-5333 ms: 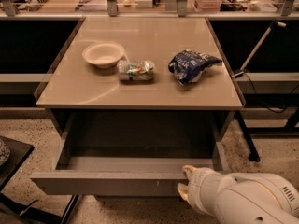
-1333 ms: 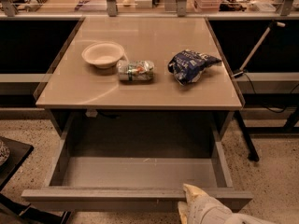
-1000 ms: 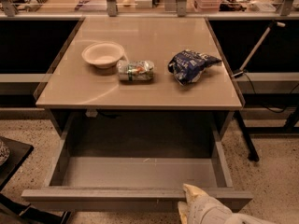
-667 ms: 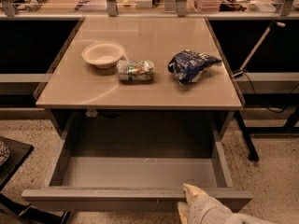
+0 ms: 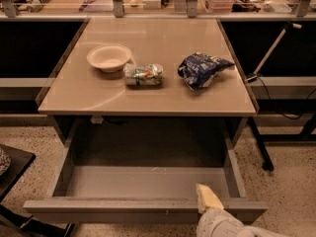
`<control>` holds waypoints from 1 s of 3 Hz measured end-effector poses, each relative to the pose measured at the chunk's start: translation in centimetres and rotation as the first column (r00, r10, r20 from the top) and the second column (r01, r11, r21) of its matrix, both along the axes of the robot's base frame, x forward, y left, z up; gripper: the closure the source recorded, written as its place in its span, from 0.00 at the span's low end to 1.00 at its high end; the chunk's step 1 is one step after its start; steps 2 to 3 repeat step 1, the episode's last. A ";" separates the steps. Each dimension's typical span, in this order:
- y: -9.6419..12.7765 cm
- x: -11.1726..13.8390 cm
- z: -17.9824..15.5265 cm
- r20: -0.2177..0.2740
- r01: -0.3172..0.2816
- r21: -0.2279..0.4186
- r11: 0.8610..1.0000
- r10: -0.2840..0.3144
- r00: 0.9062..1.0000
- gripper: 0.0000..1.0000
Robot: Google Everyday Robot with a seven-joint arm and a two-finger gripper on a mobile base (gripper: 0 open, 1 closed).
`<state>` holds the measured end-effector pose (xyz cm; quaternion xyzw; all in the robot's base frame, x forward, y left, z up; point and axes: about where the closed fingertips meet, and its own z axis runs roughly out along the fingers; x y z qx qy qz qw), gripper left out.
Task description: Open top drawer
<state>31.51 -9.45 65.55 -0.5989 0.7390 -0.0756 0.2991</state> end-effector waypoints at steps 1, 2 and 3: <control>0.0 0.0 0.0 0.000 0.000 0.000 1.000 0.000 1.000 0.00; 0.0 0.0 0.0 0.000 0.000 0.000 1.000 0.000 1.000 0.00; 0.0 0.0 0.0 0.000 0.000 0.000 1.000 0.000 1.000 0.00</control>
Offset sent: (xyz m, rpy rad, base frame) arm 0.0000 0.0000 0.0000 0.0000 0.0000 0.0000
